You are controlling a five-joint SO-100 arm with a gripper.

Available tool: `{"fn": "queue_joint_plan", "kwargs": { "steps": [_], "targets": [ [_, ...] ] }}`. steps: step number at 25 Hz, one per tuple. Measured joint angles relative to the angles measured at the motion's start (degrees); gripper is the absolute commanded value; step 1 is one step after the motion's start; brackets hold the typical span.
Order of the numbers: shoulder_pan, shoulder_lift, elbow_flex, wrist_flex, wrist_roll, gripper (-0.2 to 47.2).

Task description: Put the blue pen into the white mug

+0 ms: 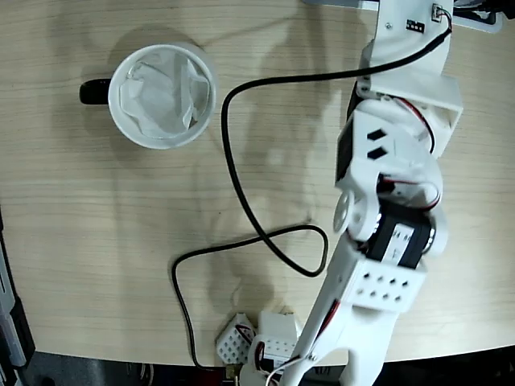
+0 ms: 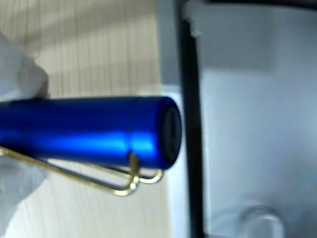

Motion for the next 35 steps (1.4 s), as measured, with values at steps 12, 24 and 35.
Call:
{"fn": "queue_joint_plan", "kwargs": {
  "steps": [12,24,35],
  "targets": [
    [-7.5,23.8,22.8,-20.3,-0.1,0.1],
    [-14.2,48.3,58.1,-52.7,-0.1,0.1],
    [-26.3,51.3,70.4,-81.1,0.8,0.1]
  ]
}}
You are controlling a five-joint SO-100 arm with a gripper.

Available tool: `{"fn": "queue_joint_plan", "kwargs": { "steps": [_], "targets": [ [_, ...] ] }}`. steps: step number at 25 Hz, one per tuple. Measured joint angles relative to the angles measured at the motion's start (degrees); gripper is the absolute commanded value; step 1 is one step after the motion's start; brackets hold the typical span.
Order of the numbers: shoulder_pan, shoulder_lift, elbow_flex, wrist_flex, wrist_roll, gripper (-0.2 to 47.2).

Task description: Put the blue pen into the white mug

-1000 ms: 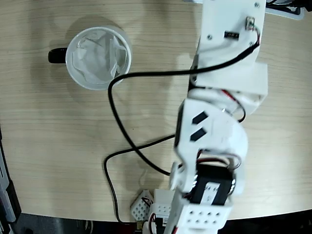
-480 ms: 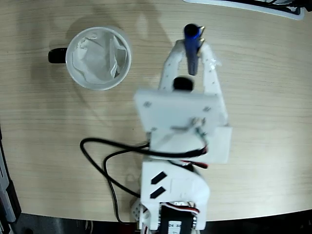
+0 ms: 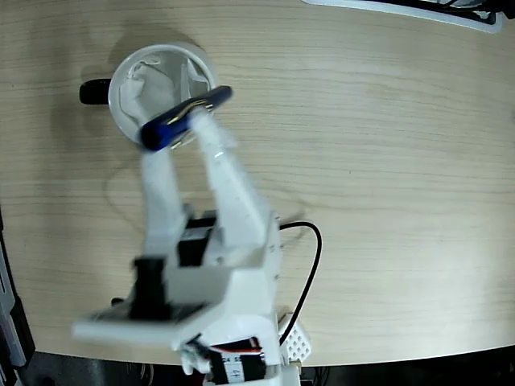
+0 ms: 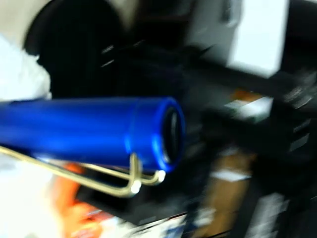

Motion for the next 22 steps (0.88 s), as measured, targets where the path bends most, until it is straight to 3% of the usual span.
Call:
{"fn": "queue_joint_plan", "kwargs": {
  "steps": [8,20,22],
  "targets": [
    [-4.7,-3.3,7.0,-13.0,0.0,0.1],
    [-7.8,-9.9,16.7,-28.7,0.4,0.1],
    [-8.4,-11.1,16.9,-29.3,0.2,2.1]
  ]
}}
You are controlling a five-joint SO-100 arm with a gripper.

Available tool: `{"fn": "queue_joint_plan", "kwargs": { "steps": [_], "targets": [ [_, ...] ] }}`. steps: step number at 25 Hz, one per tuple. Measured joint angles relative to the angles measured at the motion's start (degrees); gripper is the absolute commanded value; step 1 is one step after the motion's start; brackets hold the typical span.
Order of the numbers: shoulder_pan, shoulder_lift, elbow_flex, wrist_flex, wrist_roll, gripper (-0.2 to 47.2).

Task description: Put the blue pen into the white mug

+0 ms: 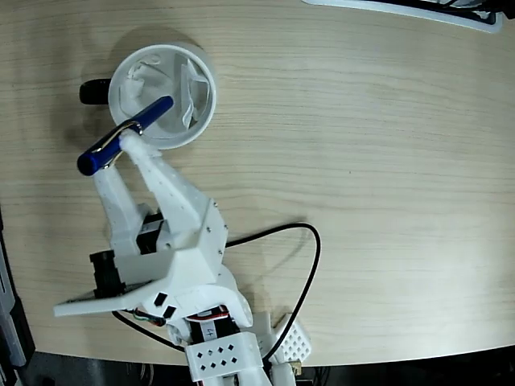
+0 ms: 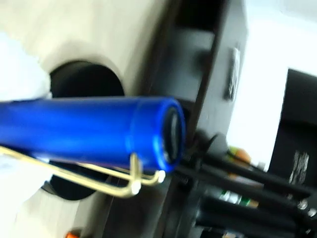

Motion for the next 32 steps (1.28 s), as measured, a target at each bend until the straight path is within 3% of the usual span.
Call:
{"fn": "queue_joint_plan", "kwargs": {
  "steps": [2,11,19,21,24,32],
  "targets": [
    [0.4,-1.3,0.1,-0.2,0.1,6.2],
    [0.7,-4.2,1.0,-0.4,0.4,11.5],
    [0.6,-4.2,1.1,-1.7,4.0,12.9],
    [0.6,-4.2,1.1,-2.9,8.3,10.7],
    [1.3,-2.1,1.1,-4.9,18.9,1.3],
    [10.4,16.6,10.2,-2.5,50.2,0.0]
  ]
}}
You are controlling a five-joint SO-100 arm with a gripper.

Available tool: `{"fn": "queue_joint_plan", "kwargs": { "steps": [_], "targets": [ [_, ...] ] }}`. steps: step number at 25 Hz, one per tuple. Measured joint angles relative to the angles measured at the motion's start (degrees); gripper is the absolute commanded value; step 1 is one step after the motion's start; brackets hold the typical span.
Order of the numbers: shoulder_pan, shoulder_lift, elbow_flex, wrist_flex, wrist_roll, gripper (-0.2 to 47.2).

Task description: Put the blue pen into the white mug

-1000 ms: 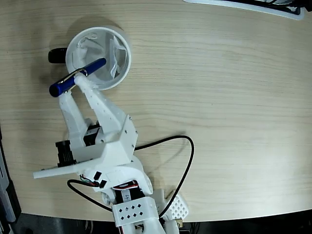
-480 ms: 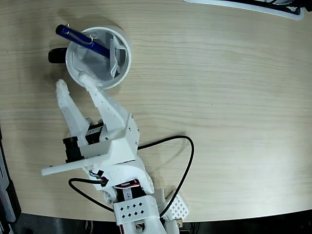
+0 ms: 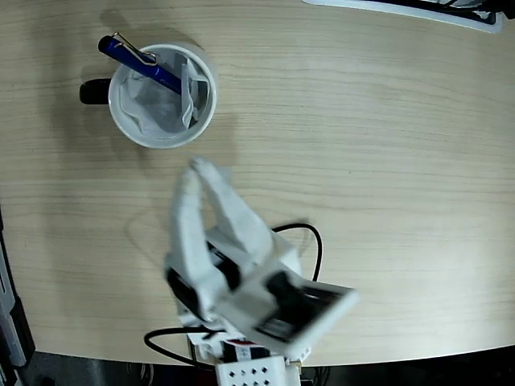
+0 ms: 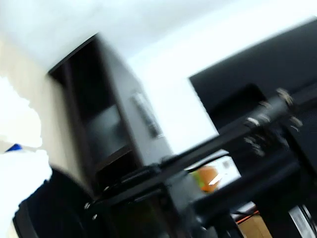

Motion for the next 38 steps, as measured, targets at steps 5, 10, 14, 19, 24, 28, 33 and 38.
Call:
{"fn": "queue_joint_plan", "kwargs": {
  "steps": [5,10,14,19,24,28,33,38],
  "targets": [
    [7.0,10.9,9.3,1.2,16.9,-0.1],
    [12.7,21.7,12.7,16.3,31.0,-0.1],
    [14.3,29.9,13.9,36.6,37.0,-0.1],
    [15.4,42.9,15.8,62.1,42.0,-0.1],
    [15.1,52.4,15.8,83.1,45.4,-0.1],
    [15.1,57.2,15.8,95.9,48.3,-0.1],
    [14.7,64.2,15.8,107.6,48.7,-0.1],
    [14.7,69.7,15.8,116.7,49.1,-0.1]
  ]
}}
